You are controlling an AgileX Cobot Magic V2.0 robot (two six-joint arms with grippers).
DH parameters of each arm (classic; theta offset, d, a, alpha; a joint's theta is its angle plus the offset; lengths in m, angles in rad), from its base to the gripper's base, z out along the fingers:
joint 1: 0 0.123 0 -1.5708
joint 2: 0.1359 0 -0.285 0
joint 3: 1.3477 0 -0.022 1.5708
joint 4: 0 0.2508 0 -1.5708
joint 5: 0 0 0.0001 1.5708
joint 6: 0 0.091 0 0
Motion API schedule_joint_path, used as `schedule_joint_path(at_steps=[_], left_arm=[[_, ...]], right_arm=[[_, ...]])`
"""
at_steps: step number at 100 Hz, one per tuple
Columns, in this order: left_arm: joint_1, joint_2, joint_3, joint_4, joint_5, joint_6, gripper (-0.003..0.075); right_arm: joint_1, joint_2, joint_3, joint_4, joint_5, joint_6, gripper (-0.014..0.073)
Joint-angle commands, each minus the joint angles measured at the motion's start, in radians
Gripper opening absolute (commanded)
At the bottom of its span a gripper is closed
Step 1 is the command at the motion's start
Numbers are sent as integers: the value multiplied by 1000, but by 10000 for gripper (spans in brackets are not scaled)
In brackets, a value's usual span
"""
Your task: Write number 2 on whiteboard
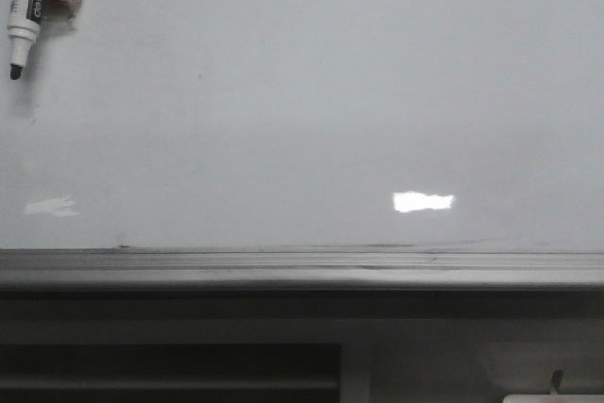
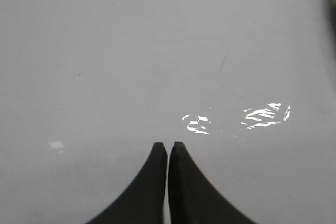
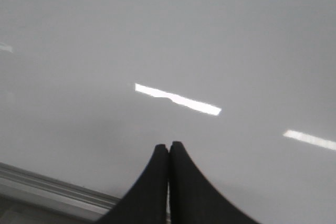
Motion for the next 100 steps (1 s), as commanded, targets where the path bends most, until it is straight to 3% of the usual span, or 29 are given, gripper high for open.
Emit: schedule_joint_path(at_steps=[1, 30, 55, 63, 79, 100], left_arm=[[2, -26, 14, -49, -85, -12, -20], [2, -26, 14, -328, -85, -12, -20], [2, -26, 7, -735, -139, -12, -20], [2, -26, -14, -812, -133, -12, -20], [2, -13, -112, -789, -85, -12, -20], [2, 176, -341, -565, 160, -10, -20]], right_arm=[[-3, -9, 25, 29, -113, 0, -67], [-3, -9, 25, 443, -227, 0, -67], [-3, -9, 23, 794, -254, 0, -67], [-3, -9, 10, 806, -243, 0, -67], [-3, 14, -69, 782, -170, 0, -50], [-3, 227, -272, 659, 50, 0, -46]])
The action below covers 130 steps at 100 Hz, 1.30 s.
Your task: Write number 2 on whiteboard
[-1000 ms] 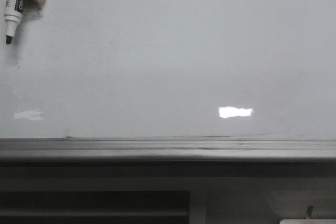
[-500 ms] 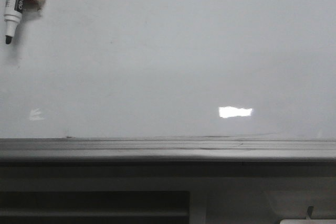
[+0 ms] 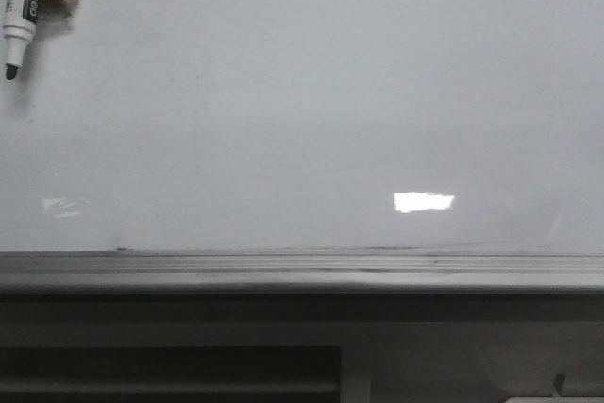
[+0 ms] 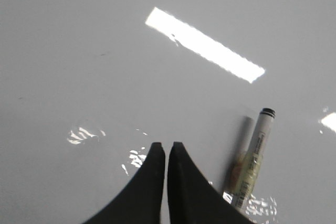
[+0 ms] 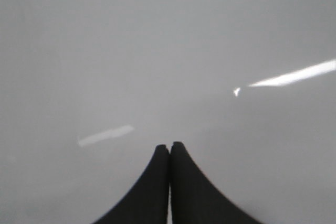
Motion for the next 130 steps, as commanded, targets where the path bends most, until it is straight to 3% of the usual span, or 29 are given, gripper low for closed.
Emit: schedule_joint_path(at_steps=[1, 19, 41, 48, 61, 67, 83, 130], left_arm=[[2, 112, -125, 97, 71, -4, -20], [2, 340, -301, 145, 256, 104, -20], [2, 510, -380, -22, 314, 312, 10], [2, 543, -392, -108, 320, 409, 93], [2, 593, -403, -221, 324, 533, 340], [2, 615, -408, -266, 327, 598, 388], [-4, 692, -452, -307, 381, 709, 353], [-161, 933, -555, -304, 323, 727, 334]], right_arm=[[-3, 130, -122, -55, 47, -2, -46], [-3, 345, -283, -94, 166, -2, -47], [-3, 463, -378, -96, 237, -28, -19], [-3, 468, -392, -96, 249, -32, 67], [-3, 468, -396, -94, 257, -32, 300], [-3, 468, -396, -94, 257, -32, 332], [-3, 468, -396, -93, 253, -32, 329], [-3, 468, -396, -92, 240, -32, 329]])
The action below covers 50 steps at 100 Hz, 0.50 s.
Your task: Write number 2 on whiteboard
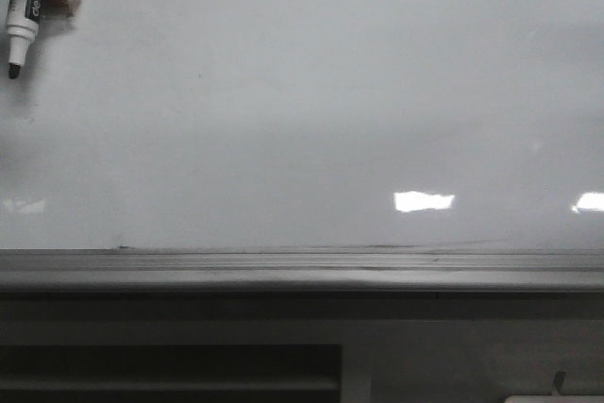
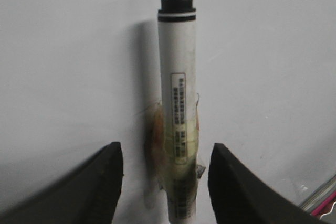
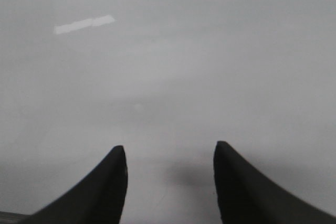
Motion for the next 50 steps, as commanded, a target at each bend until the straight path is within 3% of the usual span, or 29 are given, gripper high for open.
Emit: schedule_joint_path(at_steps=[1, 23, 50], left_arm=[[-25, 9, -42, -40, -58, 4, 334], [-40, 18, -42, -31, -133, 4, 306], [-40, 18, -42, -31, -119, 6, -9]], right_arm=[[-3, 10, -36, 6, -70, -13, 329], [-3, 10, -36, 6, -70, -13, 329], [-3, 10, -36, 6, -86, -13, 329]])
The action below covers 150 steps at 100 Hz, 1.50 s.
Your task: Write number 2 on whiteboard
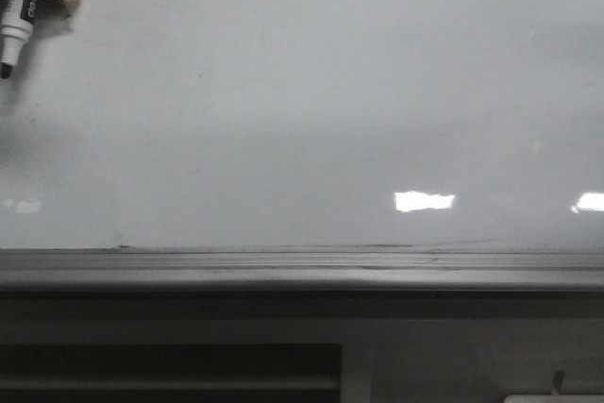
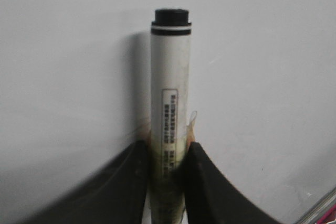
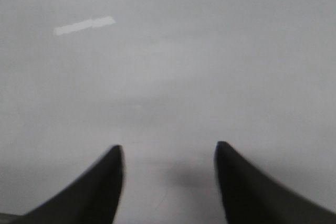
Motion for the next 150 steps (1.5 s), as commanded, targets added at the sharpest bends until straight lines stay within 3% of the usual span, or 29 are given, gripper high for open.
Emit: schedule_joint_path(at_steps=[1, 22, 31, 44, 63, 78, 101, 127, 150], left_arm=[[-2, -7, -35, -27, -54, 3, -19], [-2, -27, -46, -5, 23, 38, -20], [-2, -39, -73, -1, 112, 95, -20], [-20, -37, -134, 17, 260, 161, -20], [-158, -37, -202, 110, 331, 219, -20], [-306, -23, -217, 211, 323, 216, -20], [-439, 46, -224, 210, 286, 213, -20], [-463, 103, -293, 178, 288, 205, -20], [-463, 151, -330, 173, 326, 205, -20]], right_arm=[[-3, 10, -36, 6, -79, -9, 329], [-3, 11, -48, 16, -27, -24, 329], [12, 15, -84, 109, 47, -169, 329], [49, 65, -165, 363, 179, -428, 329], [95, 232, -316, 544, 405, -601, 329], [123, 370, -463, 592, 549, -627, 329], [203, 518, -627, 592, 661, -629, 329], [299, 595, -680, 537, 683, -629, 329], [325, 602, -681, 534, 658, -633, 329]])
